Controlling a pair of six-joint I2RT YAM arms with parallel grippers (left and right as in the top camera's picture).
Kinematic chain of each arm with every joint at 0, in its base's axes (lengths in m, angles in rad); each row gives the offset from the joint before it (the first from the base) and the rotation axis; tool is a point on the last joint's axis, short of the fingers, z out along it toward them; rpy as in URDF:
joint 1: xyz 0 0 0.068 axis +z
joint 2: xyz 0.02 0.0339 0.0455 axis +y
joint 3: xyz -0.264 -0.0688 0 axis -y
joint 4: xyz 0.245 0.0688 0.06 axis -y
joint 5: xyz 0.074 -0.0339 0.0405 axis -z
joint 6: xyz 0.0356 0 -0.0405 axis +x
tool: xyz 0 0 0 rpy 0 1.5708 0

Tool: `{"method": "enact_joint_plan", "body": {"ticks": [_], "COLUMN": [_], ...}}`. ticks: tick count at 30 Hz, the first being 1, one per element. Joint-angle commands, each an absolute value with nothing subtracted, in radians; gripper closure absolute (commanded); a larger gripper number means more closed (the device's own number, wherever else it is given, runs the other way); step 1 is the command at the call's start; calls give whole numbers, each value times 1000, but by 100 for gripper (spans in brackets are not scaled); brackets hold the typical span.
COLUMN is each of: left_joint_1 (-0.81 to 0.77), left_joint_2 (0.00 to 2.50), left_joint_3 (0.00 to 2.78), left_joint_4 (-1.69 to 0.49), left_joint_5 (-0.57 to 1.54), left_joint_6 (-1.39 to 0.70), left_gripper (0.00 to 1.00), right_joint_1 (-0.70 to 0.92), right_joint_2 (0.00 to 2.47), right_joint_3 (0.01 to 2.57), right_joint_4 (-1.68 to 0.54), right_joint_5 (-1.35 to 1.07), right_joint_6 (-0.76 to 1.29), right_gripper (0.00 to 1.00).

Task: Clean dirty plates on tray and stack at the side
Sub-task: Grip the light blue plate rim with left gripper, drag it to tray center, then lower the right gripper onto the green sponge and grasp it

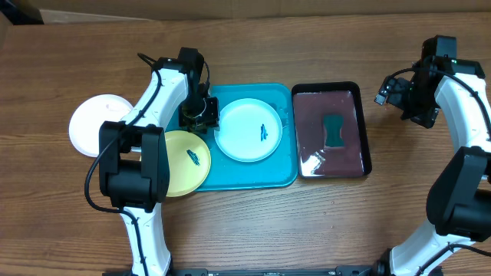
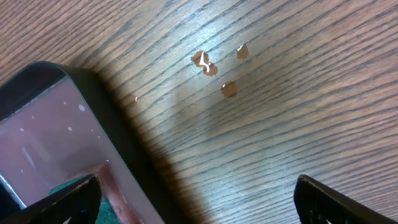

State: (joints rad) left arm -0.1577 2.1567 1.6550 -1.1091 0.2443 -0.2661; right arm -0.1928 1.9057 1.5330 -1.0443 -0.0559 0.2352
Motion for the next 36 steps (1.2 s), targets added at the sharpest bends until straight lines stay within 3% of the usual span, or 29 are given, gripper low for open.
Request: {"method": "enact_joint_plan", "body": {"ticks": [1,8,12,14,17,20,28,36], "left_joint_1": [-176,-218,-225,-225,-225,-225,-225,-225], "left_joint_2": [2171,2171,2171,2171,2171,2171,2171,2171], "left_joint_3": [1648,1648,1648,1648,1644,1636,1633,1633], "left_joint_4": [-1074,-1031,-1032,-1036,-1036,-1033,-1032,-1032], "left_joint_5": [176,147,93,93,93,93,94,95], "left_joint_6": [-260,-258,-270,-270,-274,-276,-277,-277], "left_gripper": [65,73,75,75,75,75,75,75], "right_joint_1": [-191,-191,-191,-191,-165,-114,53,154], "right_joint_2": [1897,1897,1897,1897,1897,1897,1897,1898], "right_joint_3": [1551,1551,1551,1551,1551,1551,1527,1340], "right_joint_4": [-1041,-1043,-1057,-1071,-1129,-1184,-1232,-1032], "right_joint_5": [-62,-81,-266,-395,-518,-472,-188,-90], "right_joint_6": [240,240,208,136,15,-16,20,83], "right_gripper": [0,0,0,8,30,36,30,28]}}
